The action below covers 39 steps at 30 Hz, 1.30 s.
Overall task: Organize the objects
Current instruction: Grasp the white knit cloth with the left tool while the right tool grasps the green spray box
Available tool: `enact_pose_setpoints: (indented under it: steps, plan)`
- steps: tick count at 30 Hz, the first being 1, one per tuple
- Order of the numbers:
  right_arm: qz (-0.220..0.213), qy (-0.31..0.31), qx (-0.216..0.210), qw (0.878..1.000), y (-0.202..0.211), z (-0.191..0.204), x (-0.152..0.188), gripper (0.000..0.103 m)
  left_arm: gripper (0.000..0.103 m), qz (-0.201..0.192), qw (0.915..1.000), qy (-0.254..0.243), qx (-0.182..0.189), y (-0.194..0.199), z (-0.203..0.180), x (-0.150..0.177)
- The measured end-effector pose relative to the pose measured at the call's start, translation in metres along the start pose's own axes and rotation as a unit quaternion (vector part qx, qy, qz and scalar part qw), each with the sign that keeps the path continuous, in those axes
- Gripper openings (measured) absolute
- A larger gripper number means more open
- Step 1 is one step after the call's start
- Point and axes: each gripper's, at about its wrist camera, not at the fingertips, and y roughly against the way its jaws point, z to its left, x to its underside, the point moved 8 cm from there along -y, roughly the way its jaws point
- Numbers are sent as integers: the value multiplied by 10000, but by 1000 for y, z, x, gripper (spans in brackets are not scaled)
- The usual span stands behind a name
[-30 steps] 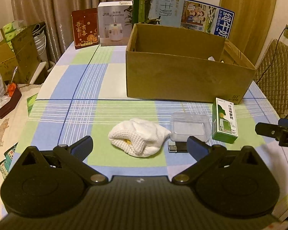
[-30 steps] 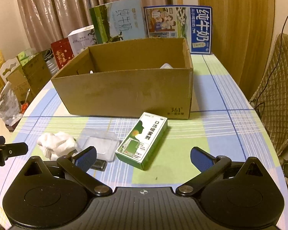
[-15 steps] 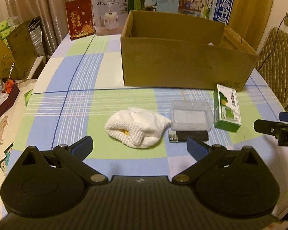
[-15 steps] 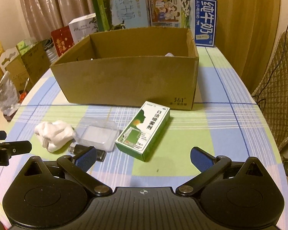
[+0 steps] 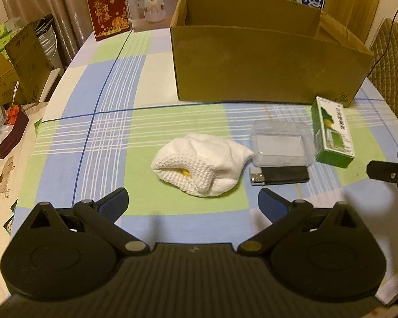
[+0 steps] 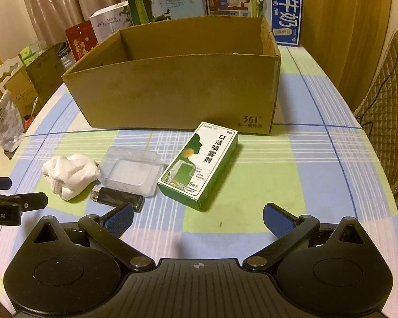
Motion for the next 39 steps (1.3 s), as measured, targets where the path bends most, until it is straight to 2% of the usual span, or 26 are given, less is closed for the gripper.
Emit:
enact_pose_setpoints:
  steps: [5, 11, 14, 19, 24, 28, 34, 37, 39]
  plan:
    - [7, 114, 40, 9999, -8, 2, -7, 101, 102, 109, 9999, -97, 27, -11, 4, -1]
    - [4, 285, 5, 9996, -16, 8, -14, 101, 102, 48, 9993, -370, 91, -24, 2, -13]
    - [20, 371, 9, 9993, -22, 9, -18, 101, 102, 66, 9992, -350, 154, -36, 6, -20]
    - [86, 332, 21, 9994, -34, 4, -23, 101, 102, 109, 9989, -236, 388, -51, 10, -29]
    - [69, 392, 4, 9992, -39, 5, -29, 101, 102, 81, 9971, -533, 535, -65, 5, -33]
    - [58, 516, -6, 9986, -41, 9, -32, 101, 101, 222, 9955, -568, 731, -77, 3, -29]
    - [148, 504, -12, 9986, -51, 8, -33, 101, 87, 397, 9934, -697, 815, -87, -2, -25]
    - [203, 439, 37, 9988, -56, 2, -35, 101, 75, 429, 9937, -578, 864, -84, -1, -26]
    - [272, 360, 5, 9990, -60, 0, -35, 101, 63, 408, 9937, -609, 843, -80, -2, -27]
